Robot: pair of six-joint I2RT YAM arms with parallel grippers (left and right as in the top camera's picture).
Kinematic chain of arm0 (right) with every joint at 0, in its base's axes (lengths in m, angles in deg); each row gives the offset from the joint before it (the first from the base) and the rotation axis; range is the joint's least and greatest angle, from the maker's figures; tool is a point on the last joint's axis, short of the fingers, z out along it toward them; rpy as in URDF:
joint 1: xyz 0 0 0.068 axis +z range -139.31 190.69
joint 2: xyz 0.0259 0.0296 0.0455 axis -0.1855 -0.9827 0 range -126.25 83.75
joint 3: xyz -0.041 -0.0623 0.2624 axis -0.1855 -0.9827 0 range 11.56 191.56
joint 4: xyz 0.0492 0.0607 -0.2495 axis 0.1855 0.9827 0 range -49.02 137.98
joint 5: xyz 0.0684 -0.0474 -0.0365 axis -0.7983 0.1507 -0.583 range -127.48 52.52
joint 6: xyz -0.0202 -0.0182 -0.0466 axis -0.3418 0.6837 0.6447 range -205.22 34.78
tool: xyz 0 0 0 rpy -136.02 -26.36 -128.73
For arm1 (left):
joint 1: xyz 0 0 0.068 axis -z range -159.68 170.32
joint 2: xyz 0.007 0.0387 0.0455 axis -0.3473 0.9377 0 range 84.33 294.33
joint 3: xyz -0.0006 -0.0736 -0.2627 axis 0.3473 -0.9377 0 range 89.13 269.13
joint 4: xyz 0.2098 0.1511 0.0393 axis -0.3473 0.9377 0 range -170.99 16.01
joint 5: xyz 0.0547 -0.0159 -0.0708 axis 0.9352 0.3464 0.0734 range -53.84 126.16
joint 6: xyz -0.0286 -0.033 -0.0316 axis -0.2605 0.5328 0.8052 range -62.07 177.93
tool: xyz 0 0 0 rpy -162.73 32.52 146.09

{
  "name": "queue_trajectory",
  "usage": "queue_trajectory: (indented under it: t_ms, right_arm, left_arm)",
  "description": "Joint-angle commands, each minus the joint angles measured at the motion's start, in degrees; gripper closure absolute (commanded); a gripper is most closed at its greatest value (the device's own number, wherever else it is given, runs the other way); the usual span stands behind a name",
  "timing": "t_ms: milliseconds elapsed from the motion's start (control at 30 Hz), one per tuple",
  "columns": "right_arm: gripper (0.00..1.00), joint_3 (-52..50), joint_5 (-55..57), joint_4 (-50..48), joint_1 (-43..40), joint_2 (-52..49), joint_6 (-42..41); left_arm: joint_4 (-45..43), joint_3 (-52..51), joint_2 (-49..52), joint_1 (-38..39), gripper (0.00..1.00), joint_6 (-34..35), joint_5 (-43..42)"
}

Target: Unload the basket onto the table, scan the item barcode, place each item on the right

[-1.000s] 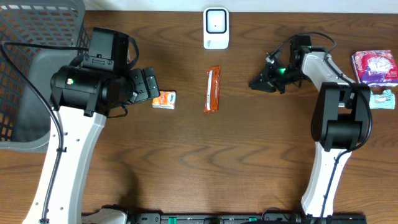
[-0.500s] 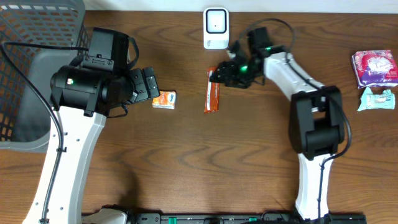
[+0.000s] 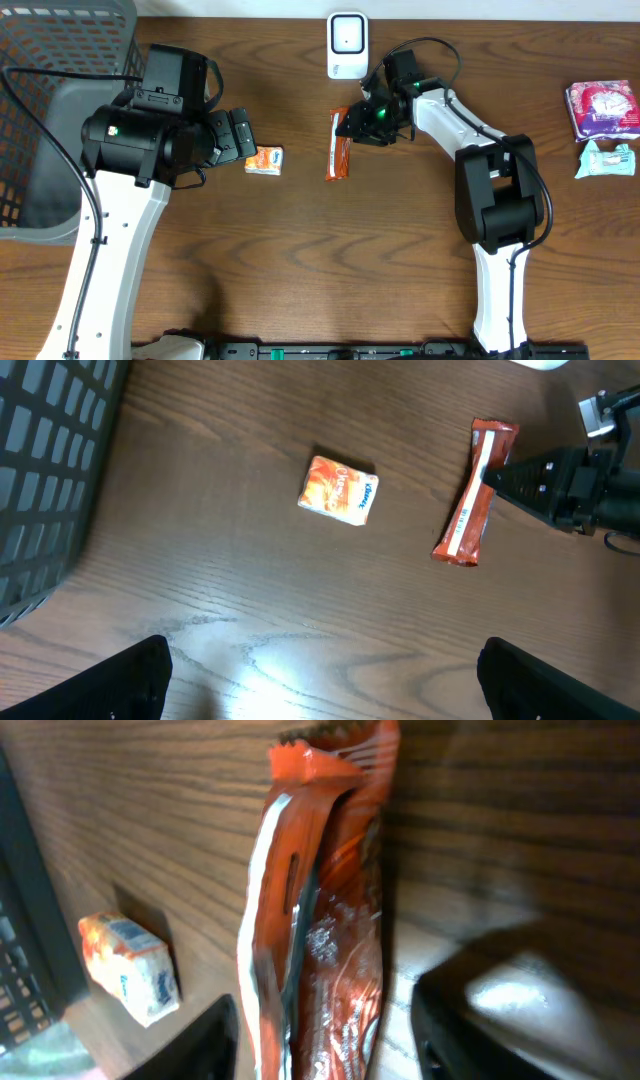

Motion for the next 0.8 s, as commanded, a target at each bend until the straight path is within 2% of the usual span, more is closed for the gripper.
queue_trajectory:
  t_ms: [0, 133, 333, 400, 433, 500, 533, 567, 767]
  right_arm:
    - [0.41, -0.3, 5.3, 1.4, 0.1, -1.0, -0.4]
    - [0.39, -0.4, 5.0, 1.3, 0.4, -1.3, -1.1]
    - [0.41, -0.4, 5.6, 0.8, 2.7, -3.2, -2.3]
    - [0.48, -0.4, 5.8, 0.0, 3.7, -4.5, -3.1]
    - [0.56, -0.4, 5.9, -0.3, 4.2, -5.2, -3.8]
    - [0.79, -0.4, 5.9, -1.2, 4.9, -6.6, -4.7]
    - [0.94, -0.4, 5.9, -1.3, 5.1, -6.9, -4.7]
    - [0.99, -0.4, 6.0, -1.3, 5.1, -7.0, -4.7]
    - [0.99, 0.6, 7.0, -0.3, 3.1, -4.4, -3.2]
  left_arm:
    - [0.0, 0.7, -0.1, -0.2, 0.02, -0.5, 0.5]
    - [0.0, 0.7, -0.1, -0.2, 0.02, -0.5, 0.5]
    - [0.0, 0.7, -0.1, -0.2, 0.02, -0.5, 0.5]
    - [0.0, 0.7, -0.1, -0.2, 0.02, -0.5, 0.5]
    - [0.0, 0.7, -0.1, -0.2, 0.02, -0.5, 0.5]
    - [0.0, 0.7, -0.1, -0.2, 0.02, -0.5, 0.5]
    - [0.0, 0.7, -0.1, -0.2, 0.02, -0.5, 0.5]
    - [0.0, 0.7, -0.1, -0.2, 0.02, -0.5, 0.5]
    - [0.0, 0.7, -0.1, -0.2, 0.02, -0.5, 0.5]
